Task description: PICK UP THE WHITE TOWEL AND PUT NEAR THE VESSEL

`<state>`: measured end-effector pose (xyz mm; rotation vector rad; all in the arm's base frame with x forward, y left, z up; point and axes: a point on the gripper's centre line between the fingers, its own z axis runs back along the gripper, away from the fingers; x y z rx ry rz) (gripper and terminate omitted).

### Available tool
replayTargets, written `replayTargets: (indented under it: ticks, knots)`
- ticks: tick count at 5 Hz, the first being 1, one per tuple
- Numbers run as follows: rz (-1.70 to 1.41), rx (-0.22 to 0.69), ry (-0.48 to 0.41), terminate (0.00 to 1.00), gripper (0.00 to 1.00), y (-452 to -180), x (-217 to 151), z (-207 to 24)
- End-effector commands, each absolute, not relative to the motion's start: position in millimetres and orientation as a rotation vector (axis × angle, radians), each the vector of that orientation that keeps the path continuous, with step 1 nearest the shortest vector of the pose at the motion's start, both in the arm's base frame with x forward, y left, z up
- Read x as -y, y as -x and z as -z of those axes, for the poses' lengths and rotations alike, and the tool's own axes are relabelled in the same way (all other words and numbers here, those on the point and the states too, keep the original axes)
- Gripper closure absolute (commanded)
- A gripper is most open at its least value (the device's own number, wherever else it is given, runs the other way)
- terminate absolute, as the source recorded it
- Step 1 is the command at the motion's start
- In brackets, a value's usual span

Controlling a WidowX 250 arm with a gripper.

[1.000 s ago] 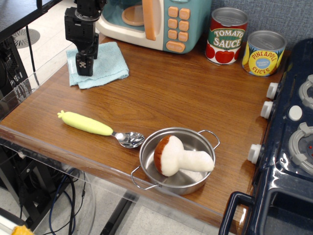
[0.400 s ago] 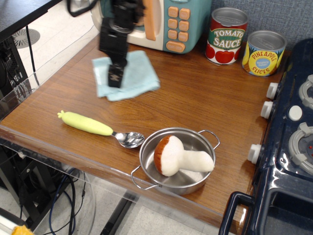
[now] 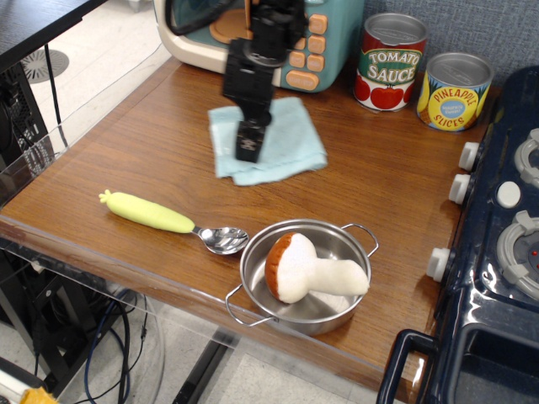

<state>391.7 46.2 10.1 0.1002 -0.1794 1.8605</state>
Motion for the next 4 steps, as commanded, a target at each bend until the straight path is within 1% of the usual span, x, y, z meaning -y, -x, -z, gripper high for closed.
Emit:
replayTargets:
  ticks: [1,2,4]
  knots:
    - [-1.693,0.162,-0.047,0.0,0.0,-387,13,-20]
    - [-1.649,0.147,-0.038,0.0,0.0,-386,28,-22]
    - [-1.578,0.165,-0.024,0.0,0.0,-380,49,-30]
